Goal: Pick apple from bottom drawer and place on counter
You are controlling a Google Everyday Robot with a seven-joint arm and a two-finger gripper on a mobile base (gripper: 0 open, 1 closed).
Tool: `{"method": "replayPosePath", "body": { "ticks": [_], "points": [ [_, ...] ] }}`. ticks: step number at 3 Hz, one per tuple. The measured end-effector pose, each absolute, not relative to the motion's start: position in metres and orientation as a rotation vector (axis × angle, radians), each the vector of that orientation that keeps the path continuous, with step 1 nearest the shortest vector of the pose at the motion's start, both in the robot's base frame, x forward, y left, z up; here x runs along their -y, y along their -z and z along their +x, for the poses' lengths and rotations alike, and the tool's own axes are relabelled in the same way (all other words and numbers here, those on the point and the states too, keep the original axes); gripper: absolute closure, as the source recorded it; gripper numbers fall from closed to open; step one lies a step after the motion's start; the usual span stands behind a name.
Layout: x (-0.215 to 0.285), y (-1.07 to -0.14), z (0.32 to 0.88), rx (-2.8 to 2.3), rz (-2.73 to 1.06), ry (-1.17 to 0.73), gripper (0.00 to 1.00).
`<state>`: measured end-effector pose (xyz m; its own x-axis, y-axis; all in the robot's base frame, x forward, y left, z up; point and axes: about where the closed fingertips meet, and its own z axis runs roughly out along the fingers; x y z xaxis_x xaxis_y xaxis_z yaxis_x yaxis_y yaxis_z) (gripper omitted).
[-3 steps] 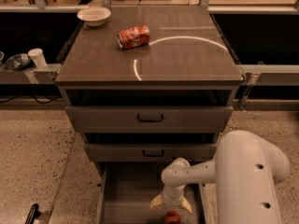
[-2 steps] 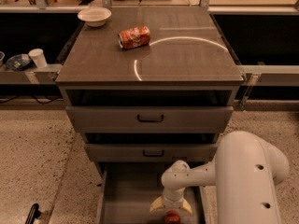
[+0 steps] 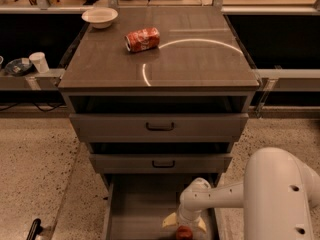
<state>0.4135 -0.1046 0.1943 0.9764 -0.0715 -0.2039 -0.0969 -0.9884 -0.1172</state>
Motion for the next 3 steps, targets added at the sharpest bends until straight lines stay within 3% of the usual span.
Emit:
{"method": "replayPosePath", "body": {
  "ticks": [3],
  "points": [
    [0.099,-0.163,0.416,-0.099,-3.026,-0.248,0.0]
  ]
}}
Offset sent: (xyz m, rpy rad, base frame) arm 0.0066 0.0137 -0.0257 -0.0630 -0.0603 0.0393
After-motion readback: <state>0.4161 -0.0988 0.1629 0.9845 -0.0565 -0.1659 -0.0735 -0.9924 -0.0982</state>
